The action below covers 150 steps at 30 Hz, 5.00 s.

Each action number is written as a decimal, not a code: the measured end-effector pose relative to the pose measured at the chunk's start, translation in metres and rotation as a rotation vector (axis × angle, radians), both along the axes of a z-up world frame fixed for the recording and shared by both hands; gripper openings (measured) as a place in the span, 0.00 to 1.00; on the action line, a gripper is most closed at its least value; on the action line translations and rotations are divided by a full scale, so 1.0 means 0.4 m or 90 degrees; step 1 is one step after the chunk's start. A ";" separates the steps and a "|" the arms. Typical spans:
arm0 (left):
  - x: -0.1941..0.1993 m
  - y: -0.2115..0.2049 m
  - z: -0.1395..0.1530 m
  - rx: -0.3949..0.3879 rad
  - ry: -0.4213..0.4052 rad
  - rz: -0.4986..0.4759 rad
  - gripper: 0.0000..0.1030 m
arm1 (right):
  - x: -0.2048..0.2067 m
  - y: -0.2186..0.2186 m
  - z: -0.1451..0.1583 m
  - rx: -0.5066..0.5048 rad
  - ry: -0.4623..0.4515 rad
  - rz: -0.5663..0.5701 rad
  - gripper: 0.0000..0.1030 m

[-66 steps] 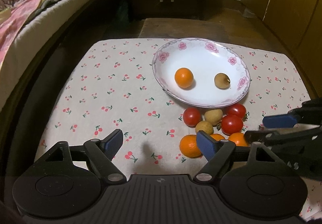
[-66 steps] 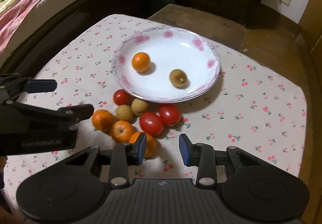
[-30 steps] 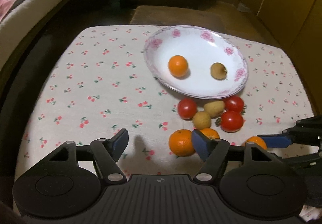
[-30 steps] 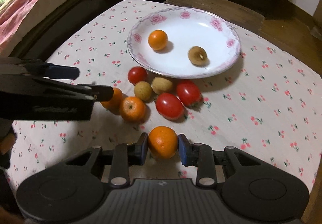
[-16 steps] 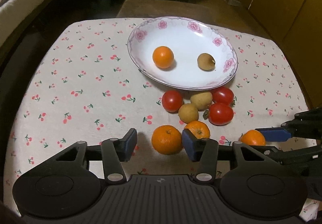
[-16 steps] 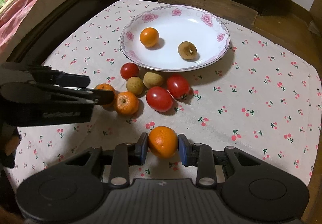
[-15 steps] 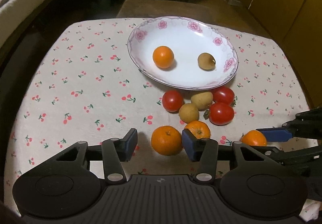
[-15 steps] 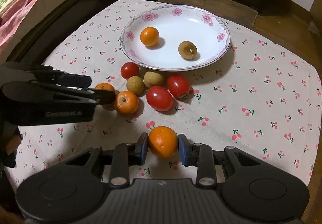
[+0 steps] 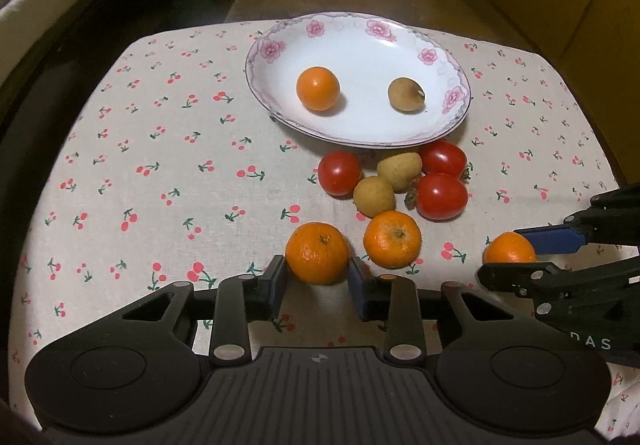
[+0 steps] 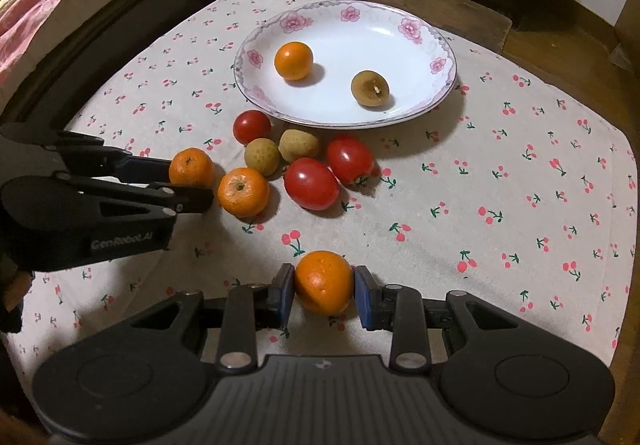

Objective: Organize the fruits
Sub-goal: 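Close the right gripper on a mandarin orange while the left gripper grasps another orange, then lift the held oranges in both grippers off the table, then carry both mandarins over the white bowl and open both grippers, then move both grippers back to the fruit and close the left gripper on a mandarin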

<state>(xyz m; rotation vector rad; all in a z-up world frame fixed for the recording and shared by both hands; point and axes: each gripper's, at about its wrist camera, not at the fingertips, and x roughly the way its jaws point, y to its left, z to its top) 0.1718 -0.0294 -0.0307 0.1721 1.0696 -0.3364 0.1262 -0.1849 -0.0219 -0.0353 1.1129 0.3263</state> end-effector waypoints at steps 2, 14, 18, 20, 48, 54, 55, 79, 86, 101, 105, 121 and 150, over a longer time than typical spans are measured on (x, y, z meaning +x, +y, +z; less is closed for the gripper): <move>0.002 -0.001 0.000 0.003 -0.003 0.000 0.41 | 0.002 -0.001 0.000 0.004 0.000 -0.002 0.31; 0.019 -0.007 -0.011 0.011 -0.016 0.004 0.54 | 0.001 0.001 -0.008 0.010 -0.001 0.007 0.31; 0.018 -0.007 -0.010 0.010 -0.021 0.004 0.47 | 0.000 0.004 -0.008 0.003 -0.006 0.010 0.31; 0.016 -0.009 -0.007 0.013 -0.021 -0.001 0.41 | -0.001 0.011 -0.006 -0.009 -0.007 0.014 0.31; -0.004 -0.029 0.079 -0.012 -0.048 -0.006 0.41 | 0.019 0.003 0.087 0.008 -0.067 -0.014 0.31; 0.016 -0.047 0.096 -0.019 -0.058 -0.005 0.41 | 0.042 -0.008 0.110 0.018 -0.085 -0.029 0.31; 0.019 -0.050 0.099 -0.020 -0.060 -0.005 0.41 | 0.046 -0.010 0.112 0.018 -0.086 -0.030 0.31; 0.157 -0.087 0.082 -0.036 -0.043 0.029 0.40 | 0.195 -0.041 0.104 0.034 -0.109 -0.072 0.31; 0.183 -0.096 0.057 -0.028 -0.034 0.036 0.40 | 0.239 -0.046 0.093 0.038 -0.117 -0.071 0.31; 0.189 -0.115 0.056 -0.029 -0.044 0.033 0.50 | 0.273 -0.034 0.091 0.081 -0.125 -0.071 0.31; 0.183 -0.107 0.067 -0.032 -0.049 0.036 0.52 | 0.268 -0.045 0.112 0.088 -0.140 -0.080 0.31; 0.086 -0.071 0.100 -0.044 -0.049 0.028 0.54 | 0.163 -0.042 0.157 0.073 -0.137 -0.069 0.31; 0.033 -0.110 -0.007 -0.020 0.012 0.002 0.48 | 0.104 -0.029 0.101 0.067 -0.063 -0.054 0.31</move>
